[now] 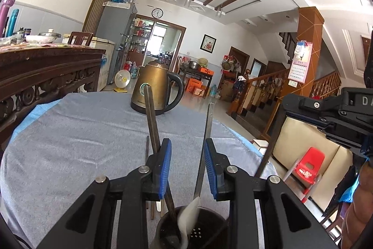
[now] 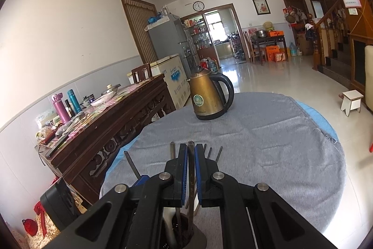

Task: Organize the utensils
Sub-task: 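Carry the chopstick and spoon over the holder and open both tools to drop them, then withdraw both open tools from the holder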

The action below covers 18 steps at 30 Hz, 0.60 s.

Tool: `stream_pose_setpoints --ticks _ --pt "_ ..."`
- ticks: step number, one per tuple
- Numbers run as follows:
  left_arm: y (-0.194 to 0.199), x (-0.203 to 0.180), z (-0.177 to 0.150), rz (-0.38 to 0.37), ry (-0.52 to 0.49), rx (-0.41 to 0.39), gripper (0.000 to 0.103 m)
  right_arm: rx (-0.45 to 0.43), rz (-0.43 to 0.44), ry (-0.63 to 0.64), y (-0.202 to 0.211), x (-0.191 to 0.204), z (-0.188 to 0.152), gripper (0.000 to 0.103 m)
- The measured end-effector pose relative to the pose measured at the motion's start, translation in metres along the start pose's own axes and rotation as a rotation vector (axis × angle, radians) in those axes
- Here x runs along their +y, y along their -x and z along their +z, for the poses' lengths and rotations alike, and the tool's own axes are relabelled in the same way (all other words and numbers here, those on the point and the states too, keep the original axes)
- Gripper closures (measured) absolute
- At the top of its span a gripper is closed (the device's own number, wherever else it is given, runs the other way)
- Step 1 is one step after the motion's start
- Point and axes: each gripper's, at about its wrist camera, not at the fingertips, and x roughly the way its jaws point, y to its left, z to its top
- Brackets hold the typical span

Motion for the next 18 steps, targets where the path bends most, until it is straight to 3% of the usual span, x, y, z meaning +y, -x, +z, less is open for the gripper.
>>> stream_pose_setpoints --ticks 3,7,11,15,18 --pt "0.007 0.000 0.002 0.011 -0.015 -0.008 0.062 0.007 0.017 -0.023 0.001 -0.003 0.000 0.095" --pt "0.022 -0.004 0.010 0.043 -0.037 -0.027 0.040 0.015 0.018 -0.059 0.000 -0.009 0.002 0.094" --pt "0.040 -0.012 0.017 0.052 -0.088 -0.063 0.028 0.036 -0.003 -0.085 -0.006 -0.016 0.001 0.090" --pt "0.054 -0.018 0.018 0.048 -0.121 -0.079 0.025 0.072 -0.048 -0.071 -0.011 -0.016 -0.001 0.089" --pt "0.056 -0.017 0.016 0.054 -0.124 -0.058 0.024 0.087 -0.091 -0.050 -0.013 -0.014 -0.003 0.082"
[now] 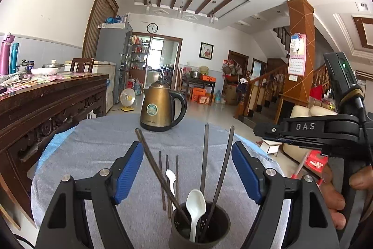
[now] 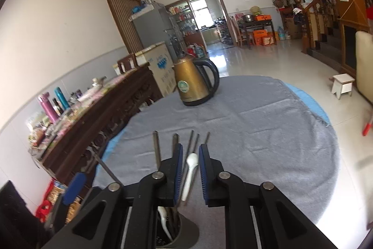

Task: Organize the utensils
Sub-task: 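Withdraw both open tools from the holder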

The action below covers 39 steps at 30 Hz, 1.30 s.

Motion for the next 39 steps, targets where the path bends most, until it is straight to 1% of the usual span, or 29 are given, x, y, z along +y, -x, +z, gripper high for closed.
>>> stream_pose_setpoints --ticks 2,4,7,11,22,24,26,28,39 --pt "0.000 0.001 -0.002 0.004 -0.001 0.011 0.024 -0.004 -0.044 0.032 0.001 0.003 -0.002 0.073" --pt "0.000 0.002 -0.003 0.016 -0.004 0.023 0.024 -0.006 -0.085 0.059 0.000 0.005 -0.001 0.069" --pt "-0.002 0.003 -0.004 0.026 -0.005 0.035 0.024 -0.008 -0.121 0.074 0.000 0.005 -0.002 0.068" --pt "-0.001 0.005 -0.003 0.041 -0.009 0.030 0.024 -0.009 -0.164 0.088 0.000 0.003 -0.001 0.068" --pt "-0.002 0.018 -0.007 0.092 0.008 0.062 0.024 -0.006 -0.211 0.109 -0.001 0.004 -0.002 0.066" --pt "-0.003 0.022 -0.008 0.101 0.015 0.069 0.023 -0.006 -0.220 0.111 -0.002 0.004 -0.001 0.064" --pt "-0.004 0.024 -0.008 0.108 0.020 0.074 0.023 -0.005 -0.224 0.112 -0.001 0.003 -0.001 0.058" --pt "-0.004 0.027 -0.010 0.115 0.024 0.077 0.023 -0.009 -0.230 0.114 -0.002 0.003 0.000 0.057" --pt "-0.005 0.039 -0.014 0.151 0.048 0.106 0.023 -0.001 -0.244 0.114 -0.005 0.001 0.001 0.057"
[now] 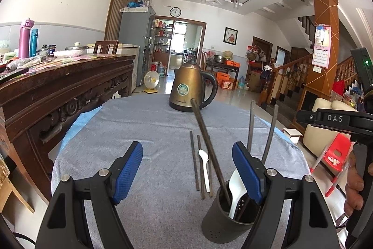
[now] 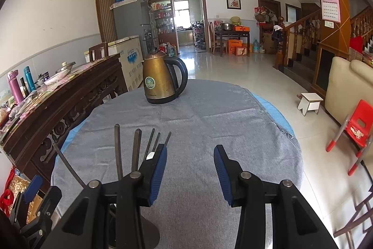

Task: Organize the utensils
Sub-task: 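Withdraw both open tools from the holder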

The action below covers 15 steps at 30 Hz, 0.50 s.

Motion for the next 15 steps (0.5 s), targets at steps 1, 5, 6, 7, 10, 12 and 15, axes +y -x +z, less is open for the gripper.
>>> stream_pose_setpoints --ticks 1,5,6,7,10,12,15 --pt "0.000 0.001 0.000 0.003 0.003 0.002 0.023 0.002 0.000 0.001 0.000 0.000 0.000 0.057" --pt "-0.003 0.009 -0.002 0.018 0.012 0.012 0.023 0.006 -0.005 0.005 -0.001 0.001 -0.001 0.057" --pt "-0.004 0.011 -0.003 0.025 0.017 0.017 0.023 0.007 -0.006 0.005 -0.001 0.001 -0.001 0.057" --pt "-0.004 0.012 -0.004 0.028 0.019 0.021 0.023 0.008 -0.007 0.005 -0.002 0.001 -0.001 0.057" --pt "-0.007 0.019 -0.007 0.043 0.033 0.036 0.023 0.013 -0.011 0.007 -0.005 0.001 0.000 0.057" --pt "-0.009 0.023 -0.009 0.050 0.042 0.043 0.023 0.016 -0.012 0.007 -0.006 0.001 -0.001 0.057" --pt "-0.014 0.031 -0.011 0.063 0.061 0.057 0.023 0.022 -0.015 0.010 -0.009 0.002 -0.001 0.057"
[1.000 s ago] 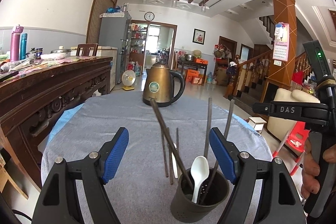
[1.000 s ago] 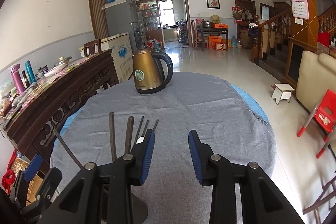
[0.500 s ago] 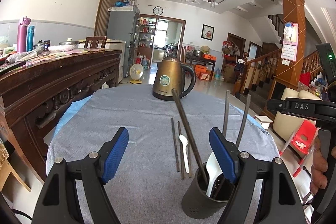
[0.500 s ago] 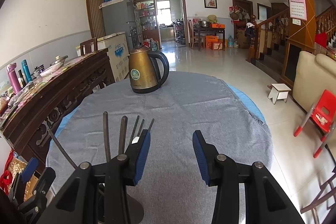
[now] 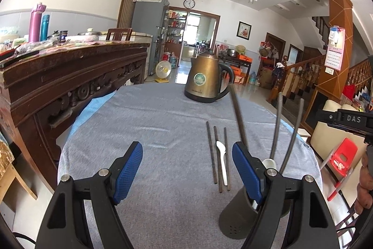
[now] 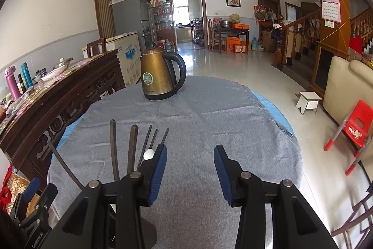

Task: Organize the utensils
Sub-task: 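Withdraw both open tools from the holder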

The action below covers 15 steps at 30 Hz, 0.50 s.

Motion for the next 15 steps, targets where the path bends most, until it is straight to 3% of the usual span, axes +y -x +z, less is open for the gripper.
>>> stream_pose_setpoints --ticks 15 --pt "-0.027 0.025 -0.010 0.043 0.062 0.084 0.023 0.036 -0.010 0.002 -0.017 0.002 -0.003 0.057"
